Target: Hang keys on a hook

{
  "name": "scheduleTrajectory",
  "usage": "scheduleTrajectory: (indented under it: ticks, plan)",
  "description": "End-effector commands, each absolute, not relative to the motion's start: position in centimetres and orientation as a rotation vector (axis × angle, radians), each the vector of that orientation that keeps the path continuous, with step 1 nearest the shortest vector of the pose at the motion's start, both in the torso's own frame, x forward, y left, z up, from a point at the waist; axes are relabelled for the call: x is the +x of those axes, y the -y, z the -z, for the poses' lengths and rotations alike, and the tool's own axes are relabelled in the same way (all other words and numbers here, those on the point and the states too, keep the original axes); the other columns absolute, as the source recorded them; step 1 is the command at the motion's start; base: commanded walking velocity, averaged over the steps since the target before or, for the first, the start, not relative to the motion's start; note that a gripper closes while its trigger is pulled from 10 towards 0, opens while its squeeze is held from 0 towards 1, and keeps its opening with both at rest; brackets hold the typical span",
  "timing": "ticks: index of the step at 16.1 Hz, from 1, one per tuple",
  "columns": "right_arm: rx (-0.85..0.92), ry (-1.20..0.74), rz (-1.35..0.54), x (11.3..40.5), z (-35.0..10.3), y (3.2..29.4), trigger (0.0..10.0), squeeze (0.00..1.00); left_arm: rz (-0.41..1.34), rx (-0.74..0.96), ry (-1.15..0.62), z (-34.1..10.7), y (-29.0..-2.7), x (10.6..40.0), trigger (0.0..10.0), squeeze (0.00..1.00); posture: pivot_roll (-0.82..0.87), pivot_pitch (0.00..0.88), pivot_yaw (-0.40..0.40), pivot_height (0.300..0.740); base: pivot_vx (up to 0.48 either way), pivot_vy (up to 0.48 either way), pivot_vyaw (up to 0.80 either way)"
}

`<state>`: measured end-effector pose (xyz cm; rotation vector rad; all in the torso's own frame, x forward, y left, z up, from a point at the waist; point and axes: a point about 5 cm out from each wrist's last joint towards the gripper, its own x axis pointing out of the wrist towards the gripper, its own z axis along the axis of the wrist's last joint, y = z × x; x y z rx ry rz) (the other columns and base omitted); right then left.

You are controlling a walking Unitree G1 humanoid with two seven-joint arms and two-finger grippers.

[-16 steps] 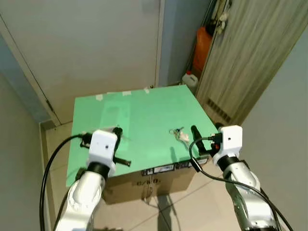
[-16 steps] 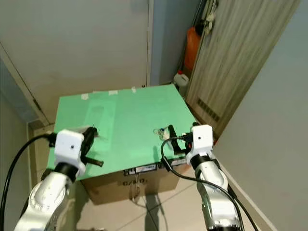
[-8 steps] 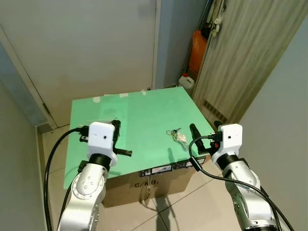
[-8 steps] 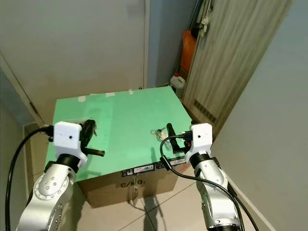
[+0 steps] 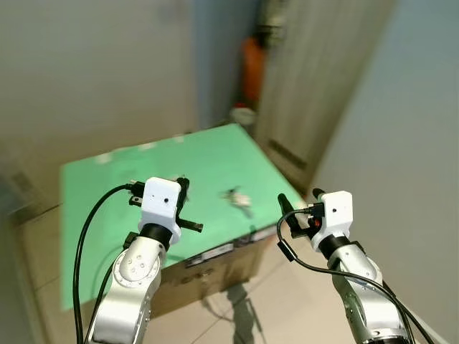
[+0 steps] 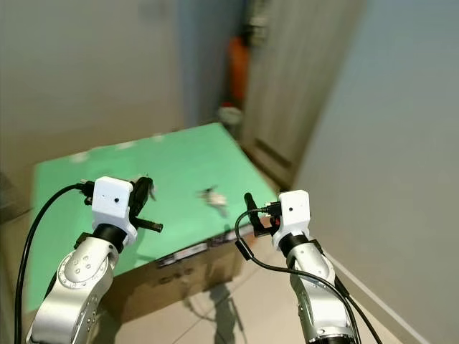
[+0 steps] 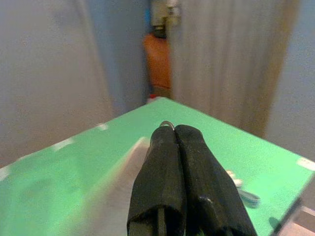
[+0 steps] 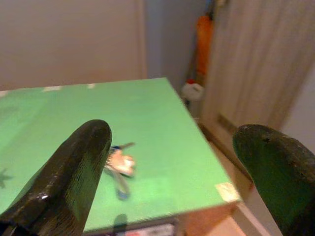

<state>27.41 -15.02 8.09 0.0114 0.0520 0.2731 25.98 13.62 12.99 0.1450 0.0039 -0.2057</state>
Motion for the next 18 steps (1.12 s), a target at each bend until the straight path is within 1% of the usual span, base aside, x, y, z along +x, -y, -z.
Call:
scheduleTrajectory:
  ticks: [1,3,5,8,11,18]
  plan:
    - [-0.006,-0.066,-0.276,27.2,-7.5,15.2,10.0,0.00,0.231,0.130,0.000,-13.1,-13.6,26.1,0.0,0.00,0.00,0.000,0.003,0.740,0.000,-0.326,-0.76]
    - [-0.008,-0.070,-0.277,27.1,-7.3,15.2,10.0,0.00,0.248,0.127,0.004,-13.1,-13.5,26.2,0.0,0.00,0.00,0.000,0.003,0.740,0.000,-0.328,-0.76]
    - [-0.011,-0.076,-0.279,27.1,-7.1,15.2,10.0,0.00,0.273,0.132,0.015,-13.4,-13.3,26.4,0.0,0.00,0.00,0.000,0.009,0.740,0.000,0.000,-0.76]
    - [-0.012,-0.076,-0.276,27.1,-7.0,15.1,10.0,0.00,0.304,0.140,0.026,-13.5,-13.0,26.7,0.0,0.00,0.00,0.000,0.014,0.740,0.000,-0.421,-0.76]
    - [-0.012,-0.080,-0.270,26.9,-6.7,15.1,10.0,0.00,0.357,0.139,0.032,-13.5,-12.3,26.5,0.0,0.00,-0.01,0.000,0.020,0.740,0.000,-0.425,-0.76]
    - [-0.010,-0.080,-0.265,26.9,-6.6,15.0,10.0,0.00,0.388,0.140,0.036,-13.4,-12.0,26.6,0.0,0.00,-0.01,0.000,0.022,0.740,0.000,-0.445,-0.75]
